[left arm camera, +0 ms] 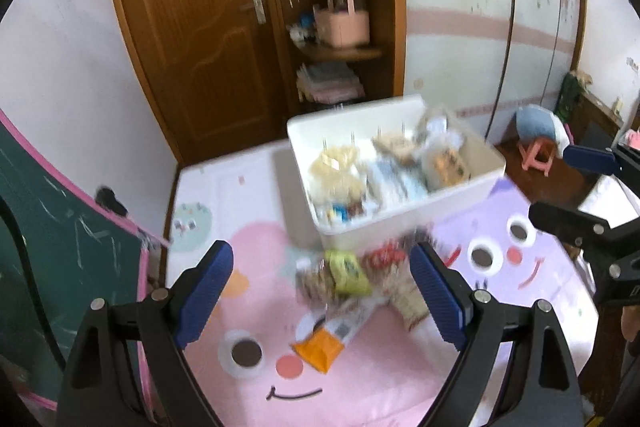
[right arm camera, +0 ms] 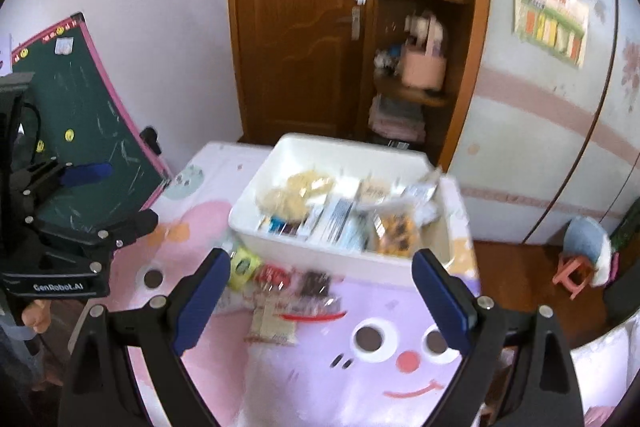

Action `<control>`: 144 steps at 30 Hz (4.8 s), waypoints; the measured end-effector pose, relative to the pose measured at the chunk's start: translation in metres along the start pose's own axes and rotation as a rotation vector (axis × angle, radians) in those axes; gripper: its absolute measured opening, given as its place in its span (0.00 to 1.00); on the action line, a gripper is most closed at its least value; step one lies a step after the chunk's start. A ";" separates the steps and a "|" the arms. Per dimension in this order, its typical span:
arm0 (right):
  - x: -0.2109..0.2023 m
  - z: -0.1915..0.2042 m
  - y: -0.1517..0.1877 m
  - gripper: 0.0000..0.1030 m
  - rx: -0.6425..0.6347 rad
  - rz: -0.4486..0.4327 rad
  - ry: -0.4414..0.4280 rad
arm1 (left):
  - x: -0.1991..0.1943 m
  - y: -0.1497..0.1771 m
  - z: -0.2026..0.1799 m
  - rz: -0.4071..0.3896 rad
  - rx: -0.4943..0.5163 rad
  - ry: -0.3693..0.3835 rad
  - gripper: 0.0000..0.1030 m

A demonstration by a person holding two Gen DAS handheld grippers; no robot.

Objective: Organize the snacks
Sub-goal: 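Withdraw both tools from the basket toward the remaining snacks, then grasp the orange-white bar with the left tool while the right tool grasps the beige LIPO pack, then lift both snacks over the white basket and open both tools to release, then withdraw both tools from the basket toward the remaining snacks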

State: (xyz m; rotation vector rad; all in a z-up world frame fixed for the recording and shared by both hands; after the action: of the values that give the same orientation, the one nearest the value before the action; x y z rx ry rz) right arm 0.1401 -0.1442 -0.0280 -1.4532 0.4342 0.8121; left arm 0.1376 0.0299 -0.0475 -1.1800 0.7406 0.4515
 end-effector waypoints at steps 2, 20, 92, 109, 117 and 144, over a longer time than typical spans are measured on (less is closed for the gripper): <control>0.015 0.000 0.014 0.90 0.012 0.038 0.000 | 0.019 0.017 0.000 0.045 0.002 0.019 0.87; 0.144 0.017 0.104 0.85 0.069 0.352 -0.006 | 0.148 0.111 -0.011 0.318 0.022 0.150 0.87; 0.005 -0.064 -0.046 0.44 0.162 -0.159 -0.011 | -0.024 -0.085 -0.033 -0.175 -0.080 0.041 0.29; 0.075 -0.074 -0.121 0.45 0.201 -0.171 0.049 | 0.080 -0.159 -0.032 -0.119 -0.083 -0.061 0.29; 0.125 -0.080 -0.108 0.51 0.223 -0.003 0.108 | 0.118 -0.145 -0.017 -0.034 -0.135 -0.098 0.73; 0.021 -0.048 -0.024 0.56 0.265 -0.016 0.036 | -0.001 -0.041 -0.006 -0.093 -0.239 -0.072 0.81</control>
State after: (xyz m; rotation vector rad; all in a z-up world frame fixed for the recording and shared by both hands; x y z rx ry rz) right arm 0.1816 -0.1847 -0.0316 -1.2252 0.5358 0.6882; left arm 0.1626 0.0109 -0.0204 -1.4081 0.5782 0.5120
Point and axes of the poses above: each gripper's, at about its wrist camera, not at the fingertips, and x roughly the way its jaws point, z to its left, y to its underside, the point moved 2 cm from there along x, roughly the way its jaws point, and after that the axes turned 9 degrees about x, right-handed, at the moved point
